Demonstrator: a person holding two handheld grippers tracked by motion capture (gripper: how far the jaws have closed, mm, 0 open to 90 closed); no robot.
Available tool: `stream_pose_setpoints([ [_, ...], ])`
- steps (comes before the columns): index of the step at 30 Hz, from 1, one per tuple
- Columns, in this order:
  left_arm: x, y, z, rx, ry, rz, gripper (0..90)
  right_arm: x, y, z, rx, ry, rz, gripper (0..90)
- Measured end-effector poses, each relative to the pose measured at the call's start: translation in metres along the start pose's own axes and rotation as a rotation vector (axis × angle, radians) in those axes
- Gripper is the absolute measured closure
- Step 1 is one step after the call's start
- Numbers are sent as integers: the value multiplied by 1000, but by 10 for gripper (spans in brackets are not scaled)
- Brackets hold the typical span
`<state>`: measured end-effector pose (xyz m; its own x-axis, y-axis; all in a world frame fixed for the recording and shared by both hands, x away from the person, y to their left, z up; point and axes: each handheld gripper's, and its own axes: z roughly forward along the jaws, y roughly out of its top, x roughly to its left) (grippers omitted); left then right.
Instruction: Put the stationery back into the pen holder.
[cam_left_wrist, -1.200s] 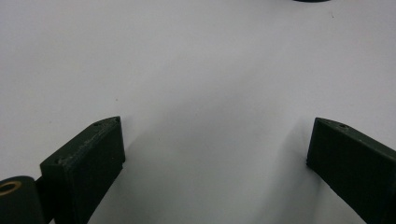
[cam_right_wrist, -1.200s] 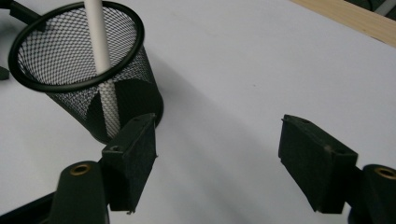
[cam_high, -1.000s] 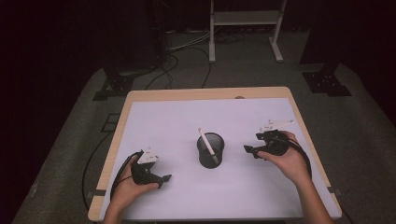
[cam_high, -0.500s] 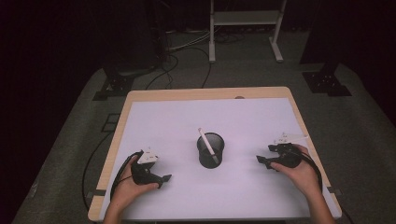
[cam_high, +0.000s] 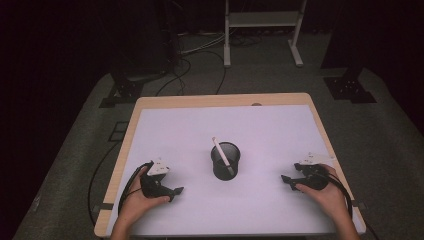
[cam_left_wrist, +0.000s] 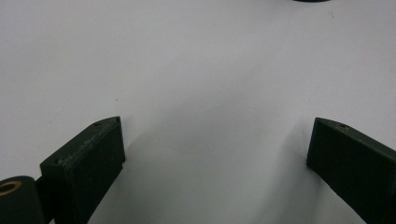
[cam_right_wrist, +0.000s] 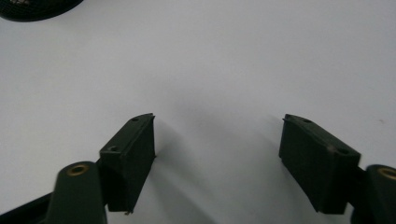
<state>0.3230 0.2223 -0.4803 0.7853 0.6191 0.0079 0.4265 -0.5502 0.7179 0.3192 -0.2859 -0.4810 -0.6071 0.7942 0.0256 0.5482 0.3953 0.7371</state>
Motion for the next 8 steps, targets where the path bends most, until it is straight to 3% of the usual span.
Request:
stream_pose_setpoints([
  [2,0,0,0,0,1,0,32,3,0,1,5,-11,-23,200],
  [8,-2,1,-4,5,8,-13,32,1,-3,-3,12,-22,-15,178],
])
